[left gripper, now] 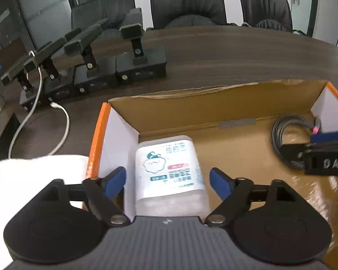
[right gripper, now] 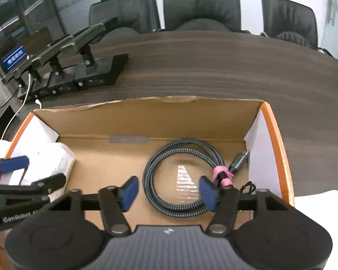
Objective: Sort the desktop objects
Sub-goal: 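Lower cotton buds box into cardboard box with left tool while right releases cable, then move both tools back to the pile of items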
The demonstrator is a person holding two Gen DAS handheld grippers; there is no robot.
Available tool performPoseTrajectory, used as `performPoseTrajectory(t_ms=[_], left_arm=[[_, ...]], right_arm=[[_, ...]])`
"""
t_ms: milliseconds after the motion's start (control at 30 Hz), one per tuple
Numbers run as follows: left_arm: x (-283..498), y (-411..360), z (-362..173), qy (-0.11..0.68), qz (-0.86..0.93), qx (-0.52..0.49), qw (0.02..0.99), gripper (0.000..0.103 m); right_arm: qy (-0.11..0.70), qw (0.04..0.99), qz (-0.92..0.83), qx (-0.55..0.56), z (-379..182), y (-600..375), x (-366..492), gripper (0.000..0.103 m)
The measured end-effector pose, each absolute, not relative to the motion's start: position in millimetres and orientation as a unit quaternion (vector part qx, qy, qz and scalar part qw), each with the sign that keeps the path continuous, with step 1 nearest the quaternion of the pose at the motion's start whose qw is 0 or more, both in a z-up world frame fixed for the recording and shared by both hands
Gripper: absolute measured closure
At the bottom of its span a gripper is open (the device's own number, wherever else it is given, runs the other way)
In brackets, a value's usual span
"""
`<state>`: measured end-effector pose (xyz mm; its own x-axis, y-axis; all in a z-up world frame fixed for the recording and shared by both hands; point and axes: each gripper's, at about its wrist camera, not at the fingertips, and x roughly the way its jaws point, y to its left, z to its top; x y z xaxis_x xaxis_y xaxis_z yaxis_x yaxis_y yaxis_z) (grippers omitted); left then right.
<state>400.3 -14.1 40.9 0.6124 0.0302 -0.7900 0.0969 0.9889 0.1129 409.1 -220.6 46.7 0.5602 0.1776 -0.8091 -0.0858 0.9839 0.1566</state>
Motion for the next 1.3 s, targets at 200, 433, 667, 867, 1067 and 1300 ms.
performPoseTrajectory(t_ms=[200, 433, 667, 867, 1067, 1300], left_arm=[[390.7, -17.9, 68.0, 0.433, -0.014, 0.064, 0.899, 0.0], [354.4, -2.0, 117.4, 0.423, -0.015, 0.039, 0.905, 0.0], [301.0, 10.2, 135.5, 0.427, -0.021, 0.022, 0.904, 0.0], [249.1, 18.6, 139.2, 0.402, -0.02, 0.008, 0.915, 0.0], [175.3, 26.1, 136.5, 0.348, -0.03, 0.016, 0.937, 0.0], [102.5, 28.8, 105.1, 0.334, -0.067, -0.022, 0.94, 0.0]], right_arm=[[0.441, 0.894, 0.07, 0.046, 83.8, -222.7, 397.2, 0.038], [0.431, 0.899, 0.084, -0.005, 132.1, -223.6, 356.7, 0.028], [0.423, 0.902, 0.082, -0.003, 143.0, -234.3, 308.0, 0.027], [0.405, 0.91, 0.087, -0.016, 143.0, -240.0, 254.6, 0.027], [0.37, 0.924, 0.096, -0.024, 141.2, -261.1, 182.5, 0.027], [0.355, 0.927, 0.121, 0.019, 113.7, -277.4, 101.2, 0.027]])
